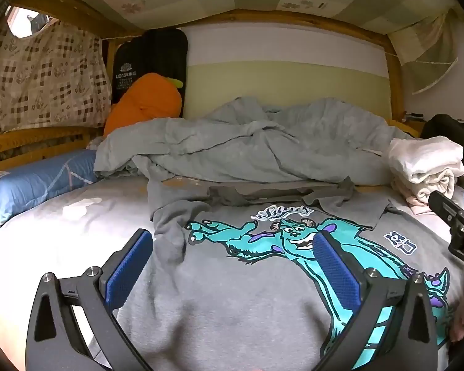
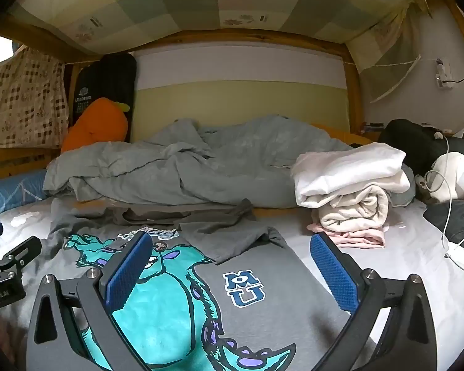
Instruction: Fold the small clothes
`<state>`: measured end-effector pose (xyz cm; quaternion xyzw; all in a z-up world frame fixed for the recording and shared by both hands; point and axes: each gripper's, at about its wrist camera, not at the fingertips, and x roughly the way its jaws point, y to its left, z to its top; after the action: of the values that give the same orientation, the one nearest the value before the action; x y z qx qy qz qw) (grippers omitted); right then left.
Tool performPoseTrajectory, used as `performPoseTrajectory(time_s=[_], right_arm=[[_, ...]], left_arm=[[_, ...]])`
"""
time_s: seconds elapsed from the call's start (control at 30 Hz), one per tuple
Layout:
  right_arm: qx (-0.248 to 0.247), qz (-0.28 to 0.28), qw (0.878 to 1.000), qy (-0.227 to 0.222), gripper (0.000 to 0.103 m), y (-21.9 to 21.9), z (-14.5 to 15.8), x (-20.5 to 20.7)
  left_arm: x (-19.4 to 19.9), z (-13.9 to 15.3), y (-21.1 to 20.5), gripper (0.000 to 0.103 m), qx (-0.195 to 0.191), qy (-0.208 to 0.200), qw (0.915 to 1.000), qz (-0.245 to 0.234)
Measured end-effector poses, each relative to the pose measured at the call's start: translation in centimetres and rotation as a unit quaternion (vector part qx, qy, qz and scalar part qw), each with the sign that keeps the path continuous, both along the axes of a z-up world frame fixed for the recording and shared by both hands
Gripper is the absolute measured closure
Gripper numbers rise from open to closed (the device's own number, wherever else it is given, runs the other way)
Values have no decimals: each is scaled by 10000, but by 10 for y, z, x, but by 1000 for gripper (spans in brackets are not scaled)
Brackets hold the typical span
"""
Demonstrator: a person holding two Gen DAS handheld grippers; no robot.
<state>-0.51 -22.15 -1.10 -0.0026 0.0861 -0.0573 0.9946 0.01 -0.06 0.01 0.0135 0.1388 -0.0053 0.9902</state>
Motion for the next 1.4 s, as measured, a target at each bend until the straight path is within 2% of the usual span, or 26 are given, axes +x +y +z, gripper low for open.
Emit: performPoseTrajectory(time_s=[0.23, 0.47, 0.63, 1.07, 1.2, 1.4], right_arm=[[-24, -7, 10000, 25, 0, 3, 3, -2], [-59, 8, 10000, -67, 0, 5, -3, -7], [-142, 102, 9997, 175, 0, 10, -1, -2], [-192, 71, 9997, 160, 0, 11, -1, -3], [-196, 71, 9997, 157, 0, 11, -1, -3], [-192, 71, 9997, 156, 0, 11, -1, -3]], left_arm=[[-3, 6, -14, 0, 193, -50, 9998, 57], [-10, 1, -10, 0, 188, -216, 9996, 20], [-18, 2, -10, 0, 209, -407, 9989, -30], [-31, 6, -11, 0, 143, -687, 9975, -112], [-38, 8, -19, 1, 296, -840, 9960, -69], [-32, 9, -17, 1, 300, -747, 9967, -46]])
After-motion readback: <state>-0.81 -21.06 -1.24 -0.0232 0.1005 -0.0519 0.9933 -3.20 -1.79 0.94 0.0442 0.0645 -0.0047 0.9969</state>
